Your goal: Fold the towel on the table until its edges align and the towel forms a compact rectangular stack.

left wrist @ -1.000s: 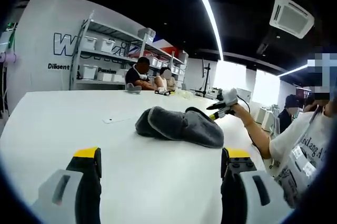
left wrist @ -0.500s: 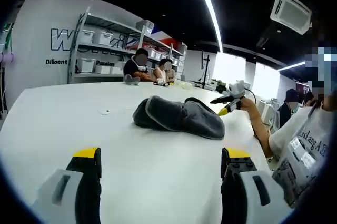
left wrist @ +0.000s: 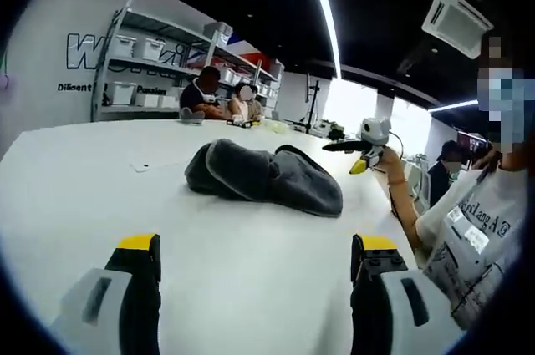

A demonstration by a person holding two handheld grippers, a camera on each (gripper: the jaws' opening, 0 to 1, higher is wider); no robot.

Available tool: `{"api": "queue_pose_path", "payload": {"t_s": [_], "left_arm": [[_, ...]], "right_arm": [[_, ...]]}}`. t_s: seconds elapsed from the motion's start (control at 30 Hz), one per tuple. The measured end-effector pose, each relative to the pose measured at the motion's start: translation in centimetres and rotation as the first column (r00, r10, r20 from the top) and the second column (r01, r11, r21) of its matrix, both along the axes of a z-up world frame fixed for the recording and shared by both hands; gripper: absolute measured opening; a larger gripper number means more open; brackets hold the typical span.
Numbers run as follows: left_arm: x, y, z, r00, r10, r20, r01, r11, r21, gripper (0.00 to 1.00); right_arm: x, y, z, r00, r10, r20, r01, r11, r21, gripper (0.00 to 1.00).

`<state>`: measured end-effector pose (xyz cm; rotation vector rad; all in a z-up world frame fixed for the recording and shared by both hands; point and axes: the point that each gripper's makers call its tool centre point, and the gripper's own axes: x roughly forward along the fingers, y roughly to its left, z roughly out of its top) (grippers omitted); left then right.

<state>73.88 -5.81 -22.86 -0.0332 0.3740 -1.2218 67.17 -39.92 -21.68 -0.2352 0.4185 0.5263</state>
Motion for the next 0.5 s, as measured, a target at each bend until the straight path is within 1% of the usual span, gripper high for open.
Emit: {"api": "queue_pose_path", "payload": {"t_s": [0.03, 0.1, 0.13, 0.2, 0.27, 0.33, 0.37, 0.5], "left_arm": [[0.0, -0.2, -0.2, 1.0, -0.002, -0.006, 0.002, 1.0, 0.0, 0.99], [-0.4, -0.8, -0.9, 0.999, -0.018, -0.027, 0.019, 1.0, 0.026, 0.99], [-0.5, -0.9, -1.1, 0.999, -0.02, -0.025, 0.021, 0.999, 0.041, 0.99], [-0.3, -1.4, -1.2, 1.0, -0.007, 0.008, 0.007, 0.997, 0.078, 0.99], [-0.2, -2.1, -1.1, 1.0, -0.007, -0.003, 0.007, 0.997, 0.071, 0.99], [-0.3, -2.9, -0.9, 1.0, -0.015, -0.023, 0.016, 0.999, 0.051, 0.99], [-0.4, -3.8, -1.0, 0.999, -0.025, -0.036, 0.027, 0.998, 0.051, 0.99], [0.1, -5.6, -0.9, 0.999, -0.04, -0.034, 0.042, 0.997, 0.07, 0.99]], "right_arm": [[0.0, 0.0, 0.0, 1.0, 0.002, 0.001, -0.002, 1.0, 0.001, 0.99], [-0.2, 0.3, 0.0, 1.0, 0.016, -0.001, -0.016, 1.0, 0.015, 0.99], [-0.3, 0.3, -0.1, 1.0, 0.021, -0.007, -0.02, 1.0, 0.016, 0.99], [-0.5, 0.6, 0.0, 0.999, 0.037, -0.002, -0.037, 0.999, 0.01, 0.99], [-0.7, 1.2, 0.4, 0.998, 0.062, 0.009, -0.062, 0.998, 0.026, 0.99], [-0.9, 1.5, 0.6, 0.997, 0.081, 0.015, -0.081, 0.996, 0.033, 0.99], [-1.0, 1.7, 0.8, 0.996, 0.092, 0.021, -0.093, 0.995, 0.033, 0.99], [-1.2, 2.1, 0.9, 0.993, 0.116, 0.027, -0.116, 0.993, 0.023, 0.99]]}}
